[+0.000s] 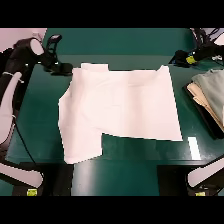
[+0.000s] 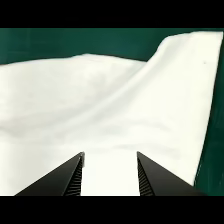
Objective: Fold the shirts.
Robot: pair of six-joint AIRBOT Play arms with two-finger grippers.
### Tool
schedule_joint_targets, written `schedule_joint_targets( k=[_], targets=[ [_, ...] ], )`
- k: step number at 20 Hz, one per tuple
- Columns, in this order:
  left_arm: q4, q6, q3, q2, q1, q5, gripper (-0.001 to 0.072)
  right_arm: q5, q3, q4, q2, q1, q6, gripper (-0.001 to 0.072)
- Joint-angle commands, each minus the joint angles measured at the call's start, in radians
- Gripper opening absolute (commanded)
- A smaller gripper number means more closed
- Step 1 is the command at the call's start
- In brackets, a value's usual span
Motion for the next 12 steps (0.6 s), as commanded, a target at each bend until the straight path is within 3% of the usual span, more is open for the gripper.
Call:
schedule_joint_targets(
  k=[1, 3, 7, 12],
  targets=[
    [0.007, 0.018, -0.047, 0.079, 0.109, -0.212, 0.0431, 0.065, -0.083, 0.002, 0.088, -0.032, -0.055, 0.0388],
    [0.007, 0.03, -0.2, 0.201, 0.179, -0.21, 0.0431, 0.092, -0.214, 0.022, 0.177, -0.055, -0.096, 0.0388],
    [-0.043, 0.057, -0.603, 0.428, 0.27, -0.158, 0.0431, 0.082, -0.494, 0.234, 0.339, -0.091, -0.195, 0.0388],
    [-0.216, 0.134, -0.934, 0.486, 0.275, -0.023, 0.0432, 0.063, -0.717, 0.261, 0.48, -0.09, -0.205, 0.0388]
  ],
)
